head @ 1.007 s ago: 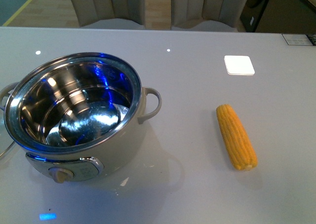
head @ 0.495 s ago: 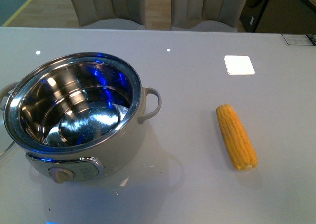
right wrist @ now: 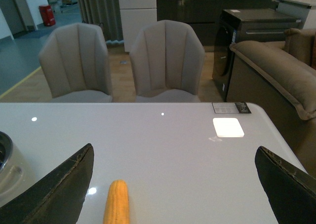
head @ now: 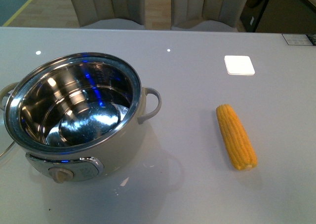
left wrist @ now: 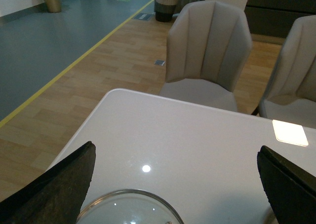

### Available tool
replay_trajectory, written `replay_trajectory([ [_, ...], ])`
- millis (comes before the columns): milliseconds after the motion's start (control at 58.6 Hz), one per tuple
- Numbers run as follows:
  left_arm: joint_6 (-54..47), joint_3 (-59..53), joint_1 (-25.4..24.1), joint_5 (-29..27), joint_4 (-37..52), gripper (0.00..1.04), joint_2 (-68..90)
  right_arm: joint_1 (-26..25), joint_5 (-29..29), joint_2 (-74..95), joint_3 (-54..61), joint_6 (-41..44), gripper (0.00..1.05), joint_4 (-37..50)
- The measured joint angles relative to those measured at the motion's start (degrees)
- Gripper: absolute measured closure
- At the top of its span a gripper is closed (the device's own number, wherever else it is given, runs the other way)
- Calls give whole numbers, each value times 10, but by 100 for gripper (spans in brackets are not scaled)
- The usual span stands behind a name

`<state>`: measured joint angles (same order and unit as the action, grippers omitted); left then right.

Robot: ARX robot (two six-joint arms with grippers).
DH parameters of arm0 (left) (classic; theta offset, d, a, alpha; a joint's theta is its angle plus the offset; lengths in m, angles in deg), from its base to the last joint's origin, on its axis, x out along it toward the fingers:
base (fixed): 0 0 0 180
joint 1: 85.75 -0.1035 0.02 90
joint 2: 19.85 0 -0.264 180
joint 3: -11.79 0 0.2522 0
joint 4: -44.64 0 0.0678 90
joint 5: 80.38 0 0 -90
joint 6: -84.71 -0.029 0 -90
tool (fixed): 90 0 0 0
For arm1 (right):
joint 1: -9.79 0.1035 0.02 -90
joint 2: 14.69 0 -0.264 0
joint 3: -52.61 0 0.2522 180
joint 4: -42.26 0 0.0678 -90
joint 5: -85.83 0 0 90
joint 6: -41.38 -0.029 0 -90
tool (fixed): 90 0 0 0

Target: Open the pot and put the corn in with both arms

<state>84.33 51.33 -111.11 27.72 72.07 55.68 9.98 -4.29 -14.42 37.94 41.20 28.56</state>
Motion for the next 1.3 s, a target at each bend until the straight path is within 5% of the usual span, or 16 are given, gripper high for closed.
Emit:
replay_trajectory([
  [239,6,-70,33,-3,-140,8,-189,0,0,0,0,0,9,0],
  [375,6,-136,70,-4,-21,33,-233,0,0,0,0,0,9,0],
  [751,7,-211,162,-94,-85,102,-376,0,0,0,0,0,9,0],
  [1041,6,-239,233,-176,-135,101,-459,0,0,0,0,0,9,0],
  [1297,5,-250,252,-181,-184,101,-527,0,0,0,0,0,9,0],
])
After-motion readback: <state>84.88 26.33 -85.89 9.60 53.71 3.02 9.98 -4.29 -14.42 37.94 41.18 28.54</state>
